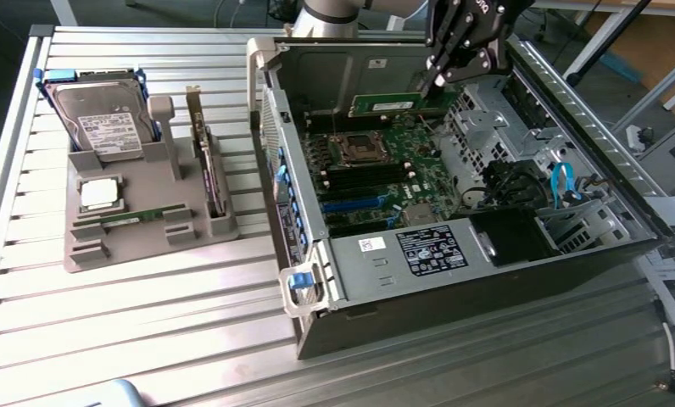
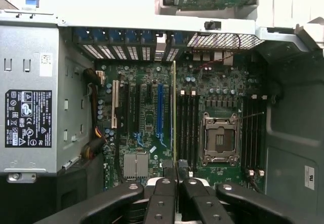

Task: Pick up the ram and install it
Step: 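Pick up the ram and move it above insertion slot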

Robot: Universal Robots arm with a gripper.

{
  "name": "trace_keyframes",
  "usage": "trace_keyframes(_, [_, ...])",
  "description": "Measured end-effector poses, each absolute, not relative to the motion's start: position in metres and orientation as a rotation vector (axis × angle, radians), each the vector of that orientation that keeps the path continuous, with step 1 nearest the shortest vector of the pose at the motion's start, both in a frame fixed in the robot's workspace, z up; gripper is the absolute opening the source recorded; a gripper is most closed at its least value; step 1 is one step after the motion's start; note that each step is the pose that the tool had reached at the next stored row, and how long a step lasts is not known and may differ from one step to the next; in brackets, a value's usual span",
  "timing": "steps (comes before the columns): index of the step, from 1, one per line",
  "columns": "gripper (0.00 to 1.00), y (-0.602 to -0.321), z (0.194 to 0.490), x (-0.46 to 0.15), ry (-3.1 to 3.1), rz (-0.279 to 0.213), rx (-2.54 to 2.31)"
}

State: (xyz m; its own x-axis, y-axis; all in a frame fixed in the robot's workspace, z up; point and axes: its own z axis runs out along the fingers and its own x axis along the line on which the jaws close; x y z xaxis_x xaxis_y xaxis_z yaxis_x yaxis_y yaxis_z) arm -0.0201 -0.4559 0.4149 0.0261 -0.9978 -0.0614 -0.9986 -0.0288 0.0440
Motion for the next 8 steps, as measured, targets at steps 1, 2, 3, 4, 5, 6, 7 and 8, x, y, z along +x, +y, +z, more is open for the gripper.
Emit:
trace_keyframes(1, [0.12, -0.4551, 0.4149, -0.0202, 2.181, 0.117, -2.242])
trace_keyframes(2, [0.12, -0.4541, 0.4148, -0.0202, 2.181, 0.117, -2.242])
trace_keyframes(3, [0.12, -0.4530, 0.4147, -0.0202, 2.181, 0.117, -2.242])
trace_keyframes(4, [0.12, -0.4518, 0.4146, -0.0202, 2.181, 0.117, -2.242])
trace_keyframes(5, [0.12, -0.4504, 0.4146, -0.0202, 2.181, 0.117, -2.242])
trace_keyframes(6, [0.12, -0.4491, 0.4146, -0.0202, 2.181, 0.117, -2.242])
trace_keyframes(7, [0.12, -0.4477, 0.4145, -0.0202, 2.181, 0.117, -2.242])
trace_keyframes(8, [0.12, -0.4460, 0.4144, -0.0202, 2.182, 0.117, -2.242])
